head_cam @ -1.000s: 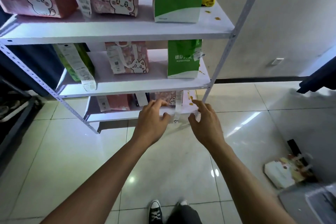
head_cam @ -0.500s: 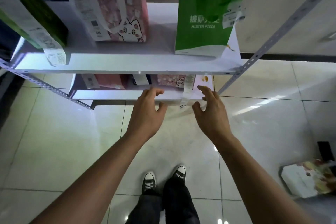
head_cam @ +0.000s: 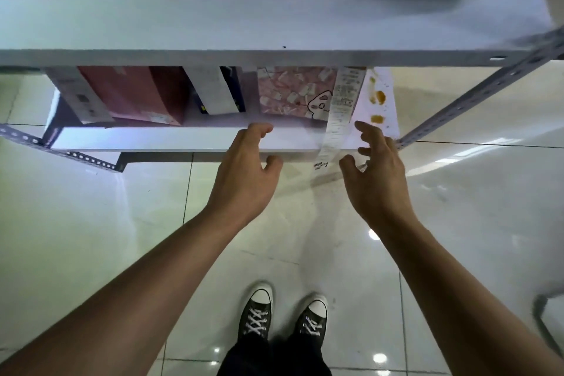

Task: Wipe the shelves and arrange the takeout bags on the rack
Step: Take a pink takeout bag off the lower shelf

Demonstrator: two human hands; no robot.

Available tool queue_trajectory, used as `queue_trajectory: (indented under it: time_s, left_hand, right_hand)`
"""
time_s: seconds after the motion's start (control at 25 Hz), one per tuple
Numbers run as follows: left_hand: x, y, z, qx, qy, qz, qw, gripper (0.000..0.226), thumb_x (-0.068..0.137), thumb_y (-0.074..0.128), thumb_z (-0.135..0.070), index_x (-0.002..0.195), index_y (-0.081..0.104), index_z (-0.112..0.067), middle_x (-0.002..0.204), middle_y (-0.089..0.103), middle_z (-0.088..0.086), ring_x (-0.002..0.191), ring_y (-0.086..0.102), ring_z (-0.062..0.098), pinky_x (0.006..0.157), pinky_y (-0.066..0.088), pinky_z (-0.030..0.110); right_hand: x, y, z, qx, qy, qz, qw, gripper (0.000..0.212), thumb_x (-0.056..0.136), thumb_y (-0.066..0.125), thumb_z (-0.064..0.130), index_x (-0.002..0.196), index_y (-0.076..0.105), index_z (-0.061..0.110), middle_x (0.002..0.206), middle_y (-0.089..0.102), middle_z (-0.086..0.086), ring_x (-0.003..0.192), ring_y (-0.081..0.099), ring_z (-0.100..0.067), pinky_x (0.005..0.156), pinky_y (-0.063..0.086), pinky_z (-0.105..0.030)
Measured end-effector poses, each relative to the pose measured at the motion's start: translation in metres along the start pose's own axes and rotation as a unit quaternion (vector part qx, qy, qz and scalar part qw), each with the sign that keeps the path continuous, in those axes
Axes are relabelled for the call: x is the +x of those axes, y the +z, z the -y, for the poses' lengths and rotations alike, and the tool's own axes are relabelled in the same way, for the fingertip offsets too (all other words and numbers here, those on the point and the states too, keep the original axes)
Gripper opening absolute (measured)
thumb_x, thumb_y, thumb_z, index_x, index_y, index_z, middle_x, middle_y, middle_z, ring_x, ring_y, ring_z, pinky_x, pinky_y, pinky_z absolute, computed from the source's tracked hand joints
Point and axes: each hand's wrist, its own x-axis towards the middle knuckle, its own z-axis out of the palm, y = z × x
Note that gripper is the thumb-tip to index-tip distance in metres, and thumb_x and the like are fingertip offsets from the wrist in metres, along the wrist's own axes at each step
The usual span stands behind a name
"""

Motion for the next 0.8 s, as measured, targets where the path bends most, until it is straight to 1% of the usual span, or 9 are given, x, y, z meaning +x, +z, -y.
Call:
queue_trajectory:
  time_s: [0.08,0.32,0.44,0.56,0.6,0.68,0.72,0.76,0.8]
  left_hand:
    - [0.023,0.021,0.023,-0.004,-0.011,0.0,1.0,0.042,0.095,0.057,-0.02,0.135,0.048,-0.028,0.138,0.054,-0.01,0.113,0.053,0.01,0.09,0.041,0.027]
    - [0.087,0.063,0.055,-0.021,-0.039,-0.019,0.999,0.056,0.097,0.055,-0.019,0.149,0.037,-0.025,0.15,0.047,-0.002,0.132,0.049,0.021,0.107,0.043,0.039]
    - [0.115,0.077,0.061,-0.041,-0.063,-0.03,0.997,0.058,0.097,0.054,-0.018,0.151,0.034,-0.02,0.149,0.048,0.005,0.132,0.048,0.024,0.102,0.04,0.031]
    - [0.146,0.083,0.061,-0.064,-0.101,-0.034,0.992,0.058,0.099,0.053,-0.016,0.152,0.032,-0.016,0.147,0.047,0.009,0.129,0.049,0.028,0.095,0.035,0.024]
    - [0.155,0.083,0.06,-0.064,-0.103,-0.038,0.992,0.059,0.099,0.052,-0.014,0.153,0.03,-0.015,0.15,0.045,0.011,0.13,0.049,0.03,0.1,0.037,0.026]
    - [0.173,0.081,0.059,-0.065,-0.108,-0.038,0.991,0.064,0.098,0.052,-0.013,0.155,0.024,-0.014,0.155,0.039,0.014,0.137,0.044,0.034,0.113,0.038,0.039]
    - [0.18,0.079,0.058,-0.078,-0.112,-0.036,0.99,0.066,0.097,0.051,-0.013,0.156,0.023,-0.014,0.157,0.037,0.014,0.139,0.042,0.034,0.114,0.038,0.042]
    - [0.186,0.077,0.055,-0.095,-0.117,-0.034,0.988,0.067,0.096,0.051,-0.012,0.156,0.022,-0.014,0.158,0.036,0.014,0.138,0.044,0.031,0.112,0.04,0.038]
    - [0.192,0.076,0.052,-0.105,-0.124,-0.032,0.986,0.068,0.095,0.052,-0.01,0.156,0.022,-0.013,0.159,0.034,0.012,0.135,0.045,0.025,0.107,0.041,0.029]
  right_hand:
    - [0.016,0.025,-0.02,0.014,0.004,-0.008,1.0,0.062,0.095,0.064,0.02,0.15,0.038,0.029,0.146,0.049,-0.003,0.121,0.056,-0.017,0.099,0.053,-0.043]
    - [0.07,0.066,-0.057,0.057,0.017,-0.049,0.997,0.068,0.094,0.061,0.023,0.153,0.029,0.033,0.148,0.046,0.0,0.126,0.052,-0.019,0.101,0.049,-0.043]
    - [0.101,0.075,-0.064,0.08,0.041,-0.056,0.994,0.074,0.094,0.062,0.026,0.157,0.022,0.031,0.154,0.041,0.002,0.135,0.047,-0.02,0.107,0.046,-0.047]
    - [0.127,0.08,-0.066,0.105,0.059,-0.05,0.991,0.082,0.095,0.063,0.021,0.16,0.014,0.029,0.159,0.034,0.004,0.139,0.042,-0.019,0.11,0.044,-0.046]
    - [0.134,0.082,-0.066,0.117,0.062,-0.048,0.99,0.083,0.096,0.063,0.019,0.161,0.012,0.029,0.16,0.032,0.004,0.141,0.041,-0.018,0.11,0.042,-0.044]
    - [0.144,0.083,-0.067,0.133,0.06,-0.044,0.988,0.082,0.097,0.061,0.016,0.161,0.01,0.026,0.162,0.028,0.005,0.145,0.034,-0.019,0.112,0.039,-0.042]
    - [0.149,0.083,-0.066,0.14,0.057,-0.041,0.988,0.082,0.098,0.059,0.014,0.161,0.009,0.025,0.163,0.026,0.004,0.147,0.031,-0.019,0.112,0.039,-0.04]
    - [0.152,0.082,-0.064,0.15,0.054,-0.037,0.986,0.082,0.098,0.058,0.012,0.161,0.008,0.024,0.163,0.025,0.004,0.147,0.03,-0.019,0.111,0.039,-0.036]
    - [0.156,0.082,-0.062,0.162,0.054,-0.032,0.985,0.081,0.098,0.057,0.01,0.161,0.008,0.023,0.162,0.026,0.004,0.146,0.032,-0.019,0.109,0.039,-0.033]
